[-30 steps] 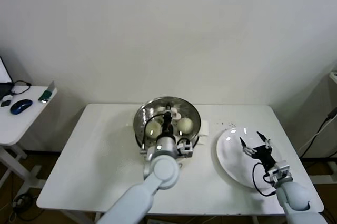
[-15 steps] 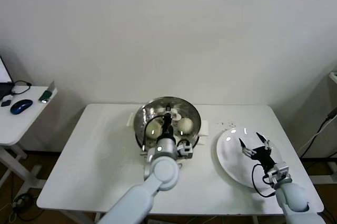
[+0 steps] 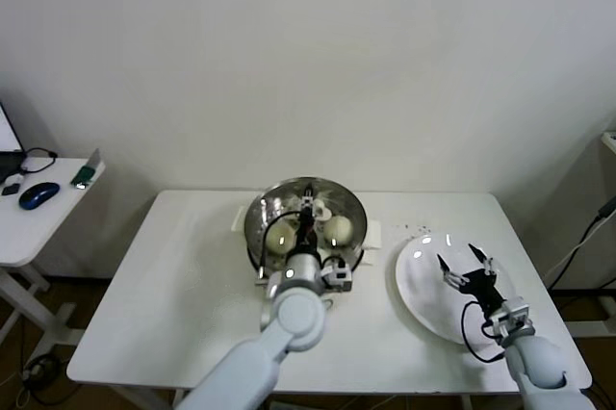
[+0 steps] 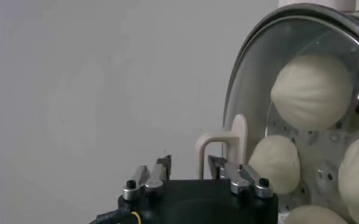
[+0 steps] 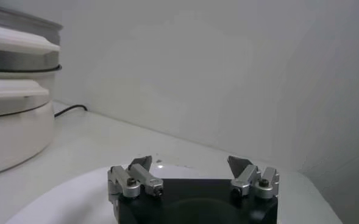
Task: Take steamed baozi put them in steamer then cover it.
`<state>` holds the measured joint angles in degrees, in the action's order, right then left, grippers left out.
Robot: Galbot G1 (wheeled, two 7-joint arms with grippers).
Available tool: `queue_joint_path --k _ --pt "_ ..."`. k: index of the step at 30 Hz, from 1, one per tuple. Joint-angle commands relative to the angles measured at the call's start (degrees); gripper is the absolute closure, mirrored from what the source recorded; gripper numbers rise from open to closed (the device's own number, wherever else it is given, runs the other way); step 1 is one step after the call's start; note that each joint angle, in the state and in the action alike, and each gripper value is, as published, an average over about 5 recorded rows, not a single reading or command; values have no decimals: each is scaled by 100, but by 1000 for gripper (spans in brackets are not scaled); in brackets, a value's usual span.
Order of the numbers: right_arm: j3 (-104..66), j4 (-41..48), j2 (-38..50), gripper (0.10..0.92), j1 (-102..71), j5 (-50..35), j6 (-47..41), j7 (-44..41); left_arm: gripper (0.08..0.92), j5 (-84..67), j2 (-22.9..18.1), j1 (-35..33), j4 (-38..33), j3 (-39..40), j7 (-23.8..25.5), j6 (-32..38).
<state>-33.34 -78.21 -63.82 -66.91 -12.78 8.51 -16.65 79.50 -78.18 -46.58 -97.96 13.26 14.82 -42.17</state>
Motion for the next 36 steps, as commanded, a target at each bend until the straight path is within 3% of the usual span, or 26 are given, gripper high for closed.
queue_joint_path --k 1,11,17,21,26,30,36 --pt "-51 -61 12 203 -20 -101 -175 -71 482 -226 190 -98 -487 14 21 -283" --pt "-69 -53 44 203 -30 -141 -240 -58 211 -373 752 -459 -1362 -170 64 -283" --pt "-56 -44 49 203 -11 -116 -235 -59 178 -561 1108 -892 -1873 -410 -17 -283" --pt "-38 -53 51 203 -2 -102 -220 -62 177 -903 1249 -1296 -2237 -902 -607 -85" --pt "-27 -106 48 203 -29 -92 -204 -71 177 -2600 1233 -1961 -2623 -2046 -1590 604" --pt "-45 -154 49 203 -72 -102 -182 -88 177 -3965 1146 -2783 -2709 -3291 -2229 1857" --pt "-69 -231 35 203 -140 -123 -158 -104 177 -6219 801 -3771 -2589 -4656 -2598 3685"
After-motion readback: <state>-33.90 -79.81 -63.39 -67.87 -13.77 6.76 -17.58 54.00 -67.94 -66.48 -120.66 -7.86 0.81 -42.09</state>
